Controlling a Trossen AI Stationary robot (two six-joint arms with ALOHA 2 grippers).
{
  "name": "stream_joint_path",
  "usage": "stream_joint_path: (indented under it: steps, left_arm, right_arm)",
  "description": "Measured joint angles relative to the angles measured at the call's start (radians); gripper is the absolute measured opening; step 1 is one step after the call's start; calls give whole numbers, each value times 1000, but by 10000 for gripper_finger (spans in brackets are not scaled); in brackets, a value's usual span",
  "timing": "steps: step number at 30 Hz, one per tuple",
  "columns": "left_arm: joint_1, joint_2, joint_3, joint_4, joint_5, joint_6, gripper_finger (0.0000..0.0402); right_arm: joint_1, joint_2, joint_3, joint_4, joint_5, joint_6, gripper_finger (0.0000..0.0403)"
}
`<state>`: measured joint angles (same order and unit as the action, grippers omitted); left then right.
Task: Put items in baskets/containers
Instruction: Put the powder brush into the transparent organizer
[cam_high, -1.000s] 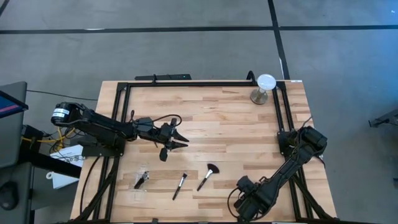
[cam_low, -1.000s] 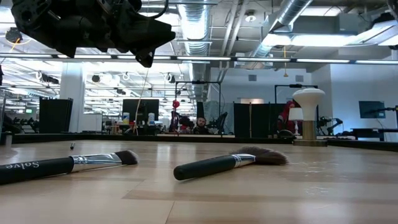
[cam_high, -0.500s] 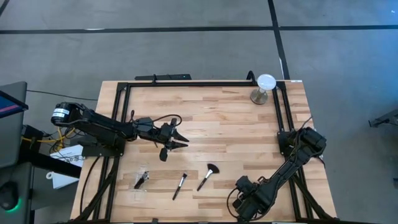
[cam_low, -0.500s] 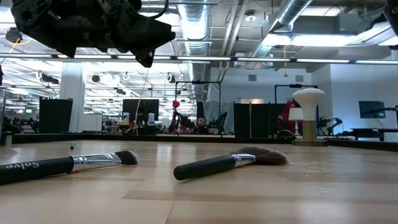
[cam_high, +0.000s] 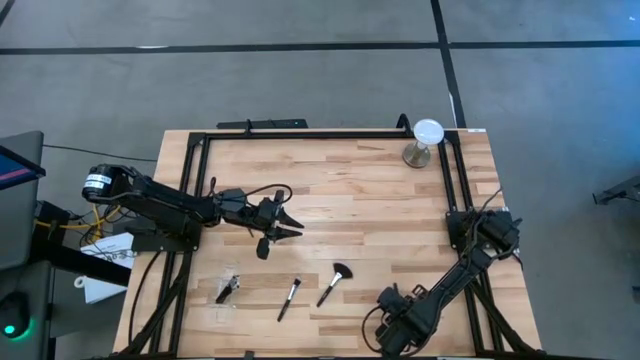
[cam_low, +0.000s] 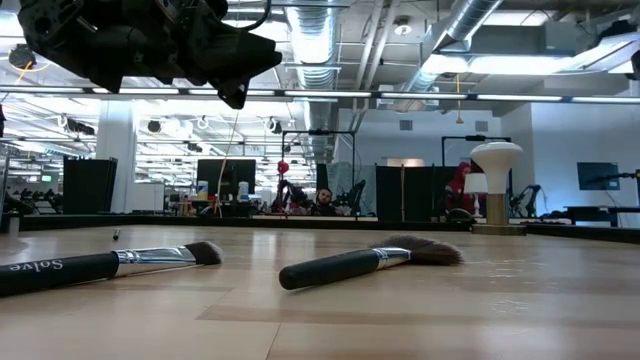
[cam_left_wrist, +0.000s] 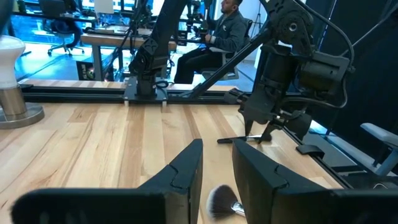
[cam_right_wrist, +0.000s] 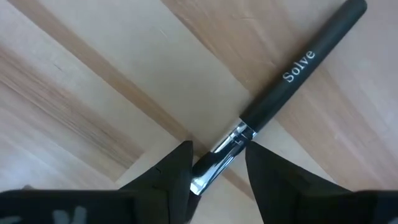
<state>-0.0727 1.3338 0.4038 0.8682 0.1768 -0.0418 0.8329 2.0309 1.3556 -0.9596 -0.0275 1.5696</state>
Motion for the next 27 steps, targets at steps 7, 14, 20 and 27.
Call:
stream_joint_path:
  steps: [7,14,20,27]
  left_arm:
    - [0,0,0,0,0,0,84]
    - [-1,0,0,2,0,-22,84]
    - [-23,0,0,30,2,-22,84]
    - [-27,0,0,70,0,-60,84]
  right_arm:
    - [11,1,1,2,11,-27,109]
    - [9,2,1,8,17,-111,42]
    - [8,2,1,-26,16,-189,30]
    - [0,4,69,-207,52,-275,43]
